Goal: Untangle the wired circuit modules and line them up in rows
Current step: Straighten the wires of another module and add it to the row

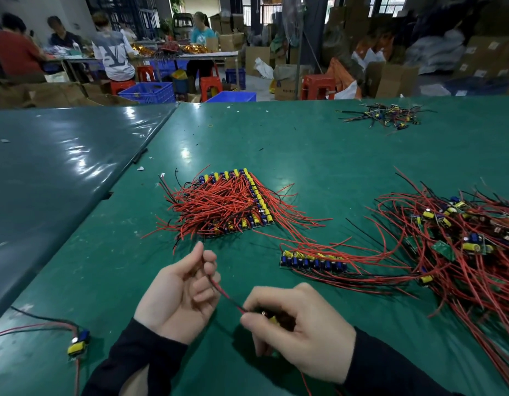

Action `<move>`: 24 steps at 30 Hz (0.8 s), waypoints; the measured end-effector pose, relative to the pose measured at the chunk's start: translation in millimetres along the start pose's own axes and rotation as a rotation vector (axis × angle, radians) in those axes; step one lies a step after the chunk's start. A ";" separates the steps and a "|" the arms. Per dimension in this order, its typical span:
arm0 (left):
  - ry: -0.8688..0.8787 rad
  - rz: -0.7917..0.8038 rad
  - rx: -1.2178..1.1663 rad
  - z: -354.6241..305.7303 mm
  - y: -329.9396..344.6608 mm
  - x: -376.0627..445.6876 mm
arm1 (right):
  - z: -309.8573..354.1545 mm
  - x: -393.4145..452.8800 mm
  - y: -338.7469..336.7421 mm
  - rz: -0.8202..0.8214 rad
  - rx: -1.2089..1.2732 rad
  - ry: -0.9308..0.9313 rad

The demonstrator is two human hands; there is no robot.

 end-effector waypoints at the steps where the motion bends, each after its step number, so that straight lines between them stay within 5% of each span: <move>1: -0.008 0.012 0.016 1.1 -0.4 0.0 | 2.6 -0.3 0.6 0.013 -0.008 -0.027; 12: 0.086 0.135 -0.051 0.6 5.1 -10.4 | 12.6 -0.9 0.9 0.045 -0.106 -0.147; 24: 0.388 0.093 -0.315 -26.0 -1.9 -13.6 | -4.1 -15.7 -8.7 0.070 0.159 0.262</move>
Point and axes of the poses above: each hand's wrist, its own x-axis towards the middle knuckle, its own y-axis out of the palm, z = x × y, the point moved 1 cm from there along x, towards the middle knuckle, and after that the axes turned 8 degrees about -z, right-handed, at the moved point
